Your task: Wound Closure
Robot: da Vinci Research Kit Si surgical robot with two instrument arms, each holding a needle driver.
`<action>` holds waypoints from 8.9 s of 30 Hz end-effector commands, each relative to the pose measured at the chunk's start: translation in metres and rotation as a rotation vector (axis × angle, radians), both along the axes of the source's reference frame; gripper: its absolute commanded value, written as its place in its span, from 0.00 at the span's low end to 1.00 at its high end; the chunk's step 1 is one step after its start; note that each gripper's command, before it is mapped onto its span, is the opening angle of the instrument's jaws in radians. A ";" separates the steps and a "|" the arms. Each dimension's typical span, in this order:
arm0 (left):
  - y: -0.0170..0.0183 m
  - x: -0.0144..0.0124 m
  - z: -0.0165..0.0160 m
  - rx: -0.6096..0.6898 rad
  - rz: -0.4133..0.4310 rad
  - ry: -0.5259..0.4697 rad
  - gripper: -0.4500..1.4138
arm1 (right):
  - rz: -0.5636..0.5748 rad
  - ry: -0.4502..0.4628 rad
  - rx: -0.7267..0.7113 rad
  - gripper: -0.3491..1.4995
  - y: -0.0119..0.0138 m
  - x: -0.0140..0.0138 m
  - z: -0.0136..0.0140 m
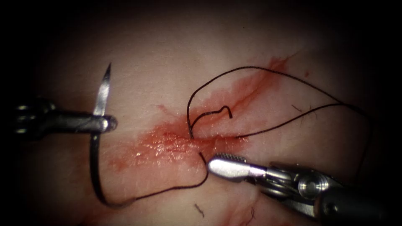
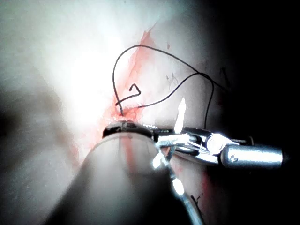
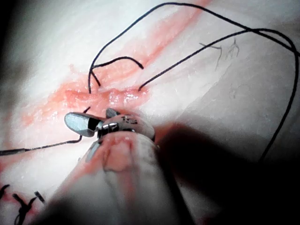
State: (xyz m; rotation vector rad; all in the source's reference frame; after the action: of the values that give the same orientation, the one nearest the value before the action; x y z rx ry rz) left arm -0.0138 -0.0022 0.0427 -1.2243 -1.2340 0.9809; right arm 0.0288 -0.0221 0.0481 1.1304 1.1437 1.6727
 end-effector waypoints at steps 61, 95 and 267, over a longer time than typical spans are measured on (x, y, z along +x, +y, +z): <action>-0.0010 -0.0014 -0.0005 -0.004 0.045 -0.032 0.00 | -0.092 0.135 -0.208 0.69 0.0033 -0.0050 -0.0063; -0.0012 -0.0019 -0.0003 -0.008 0.050 -0.035 0.00 | 0.114 0.292 0.669 0.42 0.0031 0.0010 0.0000; -0.0077 -0.0049 0.0026 0.069 0.300 -0.084 0.00 | -1.492 -1.146 -1.482 0.00 0.0132 -0.0273 -0.0010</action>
State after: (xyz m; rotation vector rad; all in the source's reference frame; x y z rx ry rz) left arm -0.0182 -0.0098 0.0448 -1.0535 -1.5357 1.1017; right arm 0.0009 -0.0093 0.0467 -0.1965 0.2142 -0.1038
